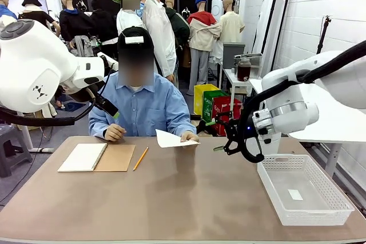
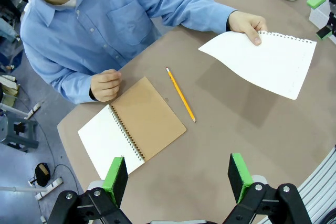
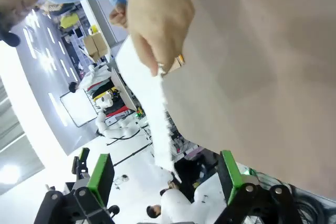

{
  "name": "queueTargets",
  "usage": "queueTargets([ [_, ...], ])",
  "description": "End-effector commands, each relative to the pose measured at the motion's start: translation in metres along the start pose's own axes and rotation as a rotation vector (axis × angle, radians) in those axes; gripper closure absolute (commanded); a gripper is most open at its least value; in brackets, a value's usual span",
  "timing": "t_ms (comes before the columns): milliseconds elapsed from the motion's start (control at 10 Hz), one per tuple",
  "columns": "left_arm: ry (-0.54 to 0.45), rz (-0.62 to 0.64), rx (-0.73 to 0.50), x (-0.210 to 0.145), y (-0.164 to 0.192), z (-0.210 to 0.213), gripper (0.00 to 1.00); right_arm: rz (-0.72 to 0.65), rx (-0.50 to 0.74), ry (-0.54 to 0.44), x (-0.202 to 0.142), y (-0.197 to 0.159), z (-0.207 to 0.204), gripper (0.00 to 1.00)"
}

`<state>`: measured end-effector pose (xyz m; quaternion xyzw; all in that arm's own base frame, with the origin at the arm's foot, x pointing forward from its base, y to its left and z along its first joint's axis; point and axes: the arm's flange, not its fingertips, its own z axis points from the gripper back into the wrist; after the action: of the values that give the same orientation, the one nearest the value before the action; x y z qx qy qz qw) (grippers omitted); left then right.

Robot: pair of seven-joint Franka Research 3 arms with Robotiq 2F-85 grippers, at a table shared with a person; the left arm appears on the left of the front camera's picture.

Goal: Sort the paper based on its condition.
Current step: If a person hands you a paper, place it in the Organizing basket , and if it's crumpled, put it in the Trash can.

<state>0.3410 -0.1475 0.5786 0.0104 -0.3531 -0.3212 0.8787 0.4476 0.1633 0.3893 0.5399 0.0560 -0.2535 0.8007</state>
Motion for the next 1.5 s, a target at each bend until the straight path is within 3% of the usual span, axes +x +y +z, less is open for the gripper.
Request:
queueTargets([
  [0,0.000,-0.003,0.001,0.000,0.000,0.000,0.00,-0.012,0.022,0.047,0.008,-0.008,-0.013,0.00],
  [400,0.000,-0.003,0.001,0.000,0.000,0.000,0.00,-0.044,0.050,0.125,0.010,-0.017,-0.032,0.00],
  [1200,0.000,-0.003,0.001,0.000,0.000,0.000,0.00,-0.035,0.095,0.192,0.029,-0.006,-0.063,0.00],
  [1400,0.000,-0.003,0.001,0.000,0.000,0.000,0.00,-0.043,0.096,0.192,0.030,-0.004,-0.065,0.39],
])
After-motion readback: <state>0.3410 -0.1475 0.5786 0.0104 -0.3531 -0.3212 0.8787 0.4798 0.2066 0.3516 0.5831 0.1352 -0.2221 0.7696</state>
